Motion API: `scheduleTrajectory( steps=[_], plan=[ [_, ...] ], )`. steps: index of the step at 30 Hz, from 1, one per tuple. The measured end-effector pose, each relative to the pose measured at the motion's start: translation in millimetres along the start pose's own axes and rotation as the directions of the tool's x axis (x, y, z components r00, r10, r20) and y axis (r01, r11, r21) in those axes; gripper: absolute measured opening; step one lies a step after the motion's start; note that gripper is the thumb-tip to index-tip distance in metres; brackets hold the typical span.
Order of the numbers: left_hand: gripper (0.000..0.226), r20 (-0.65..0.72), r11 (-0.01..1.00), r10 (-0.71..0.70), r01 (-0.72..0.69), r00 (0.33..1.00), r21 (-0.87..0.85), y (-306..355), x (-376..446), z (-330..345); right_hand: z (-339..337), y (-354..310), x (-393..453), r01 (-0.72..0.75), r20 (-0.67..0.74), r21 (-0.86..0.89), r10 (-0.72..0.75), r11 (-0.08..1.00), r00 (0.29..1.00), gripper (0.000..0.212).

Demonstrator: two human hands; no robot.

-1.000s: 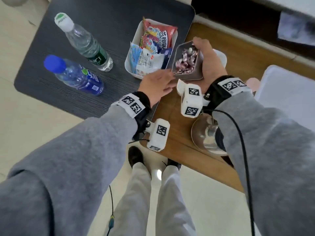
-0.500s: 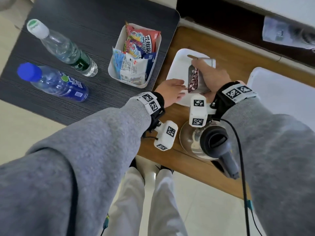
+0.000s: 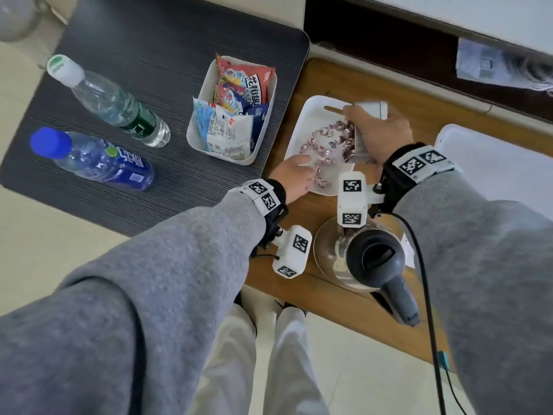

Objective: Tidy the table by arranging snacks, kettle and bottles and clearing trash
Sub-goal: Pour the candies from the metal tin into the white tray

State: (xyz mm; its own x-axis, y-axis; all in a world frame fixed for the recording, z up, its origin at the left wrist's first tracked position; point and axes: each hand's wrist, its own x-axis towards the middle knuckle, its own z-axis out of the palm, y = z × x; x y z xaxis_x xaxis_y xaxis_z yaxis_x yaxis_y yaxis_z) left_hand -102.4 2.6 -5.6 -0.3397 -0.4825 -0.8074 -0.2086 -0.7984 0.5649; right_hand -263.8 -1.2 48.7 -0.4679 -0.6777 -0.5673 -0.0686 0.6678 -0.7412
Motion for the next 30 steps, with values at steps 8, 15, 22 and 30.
scheduleTrajectory(
  steps=[8, 15, 22, 30],
  plan=[
    [0.047, -0.150, 0.918, 0.086, -0.020, 0.985, 0.396, -13.4, 3.8, -2.6, -5.5, 4.9, 7.6, 0.007, -0.098, 0.018, -0.005, 1.000, 0.995, 0.048],
    [0.054, -0.121, 0.870, 0.080, -0.011, 0.989, 0.492, -18.1, 0.0, -14.7, -1.6, 1.6, 7.8, 0.035, -0.047, 0.025, -0.034, 0.999, 0.998, 0.037],
    [0.044, -0.147, 0.733, 0.124, 0.009, 0.981, 0.680, -21.9, -17.8, -13.7, -5.8, 5.1, 7.1, 0.022, 0.045, -0.071, -0.019, 0.997, 0.999, 0.028],
    [0.040, -0.136, 0.516, 0.127, 0.051, 0.983, 0.855, -22.6, -36.4, -12.9, -7.9, 10.0, 3.7, -0.139, 0.341, -0.080, 0.158, 0.987, 0.927, 0.095]
  ],
)
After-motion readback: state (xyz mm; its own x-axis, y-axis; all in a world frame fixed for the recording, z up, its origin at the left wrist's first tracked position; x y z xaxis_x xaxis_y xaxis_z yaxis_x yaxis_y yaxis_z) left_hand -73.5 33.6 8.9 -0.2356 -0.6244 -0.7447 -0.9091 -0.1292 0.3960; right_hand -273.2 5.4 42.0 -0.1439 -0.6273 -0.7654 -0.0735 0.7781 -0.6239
